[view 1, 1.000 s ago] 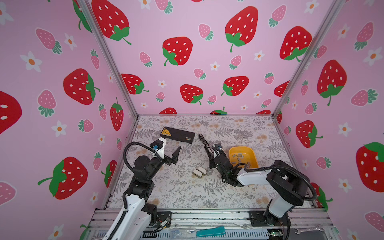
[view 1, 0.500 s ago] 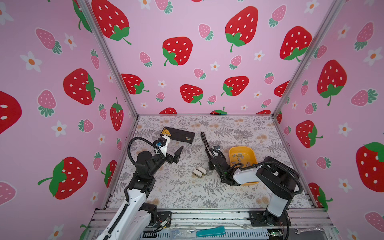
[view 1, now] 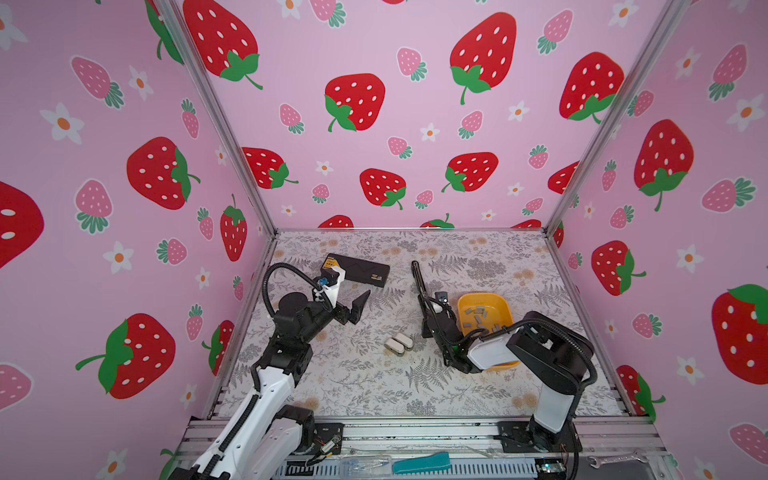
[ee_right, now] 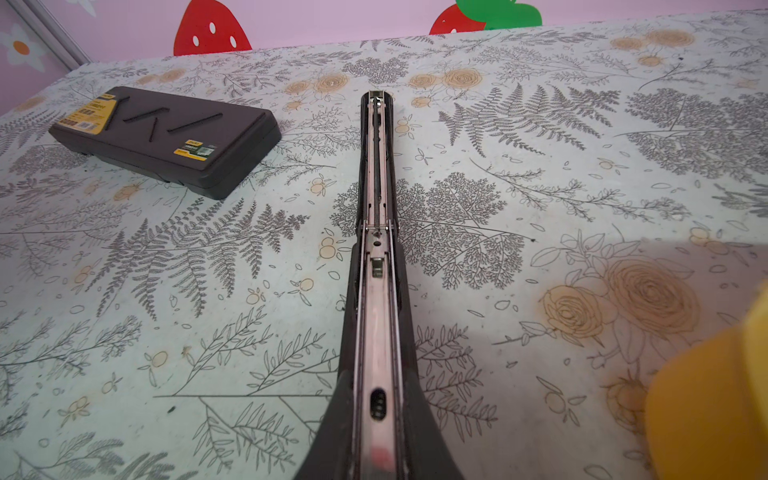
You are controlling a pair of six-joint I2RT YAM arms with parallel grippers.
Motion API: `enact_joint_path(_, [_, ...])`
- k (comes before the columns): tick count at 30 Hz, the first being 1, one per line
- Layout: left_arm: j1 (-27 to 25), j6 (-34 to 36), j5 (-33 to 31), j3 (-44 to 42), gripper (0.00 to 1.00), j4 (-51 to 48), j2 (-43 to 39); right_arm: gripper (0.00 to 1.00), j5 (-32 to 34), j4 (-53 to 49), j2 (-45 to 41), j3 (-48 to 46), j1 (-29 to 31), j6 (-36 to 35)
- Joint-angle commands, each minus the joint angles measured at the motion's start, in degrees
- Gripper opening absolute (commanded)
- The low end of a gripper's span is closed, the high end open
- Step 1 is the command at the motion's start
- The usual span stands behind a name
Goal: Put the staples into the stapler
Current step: 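Lower the open stapler onto the table with the right gripper and release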
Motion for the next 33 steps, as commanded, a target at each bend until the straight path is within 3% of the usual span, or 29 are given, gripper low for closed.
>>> enact_joint_path(1, [-0.22, 0.0, 1.62, 2.82, 0.99, 0.36, -0.96, 0.23, 0.91, 2.32, -0.12, -0.46, -0.31, 1.27])
enact_joint_path(8, [-0.29, 0.14, 2.96, 2.74, 0.99, 0.73, -0.35, 0.33, -0.1, 3.08, -2.4, -0.53, -0.23, -1.15])
enact_joint_path(14, [-0.47, 0.29, 4.47, 1.01, 0.99, 4.92, -0.36, 0.42, 0.3, -1.15, -12.23, -1.03, -0.3, -4.42])
enact_joint_path(20, [-0.63, -9.77, 14.13, 2.13, 0.99, 12.78, 4.75, 0.51, -1.64, -3.14, -22.39, -1.49, -0.68, -10.46])
enact_joint_path(24, [-0.71, -16.36, 15.8, 5.44, 0.99, 12.25, 8.75, 0.58, -2.11, -3.28, -28.74, -3.16, -1.82, -13.6])
enact_joint_path(29, [-0.78, -29.39, 18.9, 2.19, 0.99, 28.18, 12.35, 0.72, -1.19, -4.89, -36.37, -6.84, -6.16, -17.53])
enact_joint_path(33, [-1.78, -30.89, 19.26, 2.67, 0.99, 28.89, 11.58, 0.77, 1.28, -6.61, -41.45, -10.97, -10.59, -21.32])
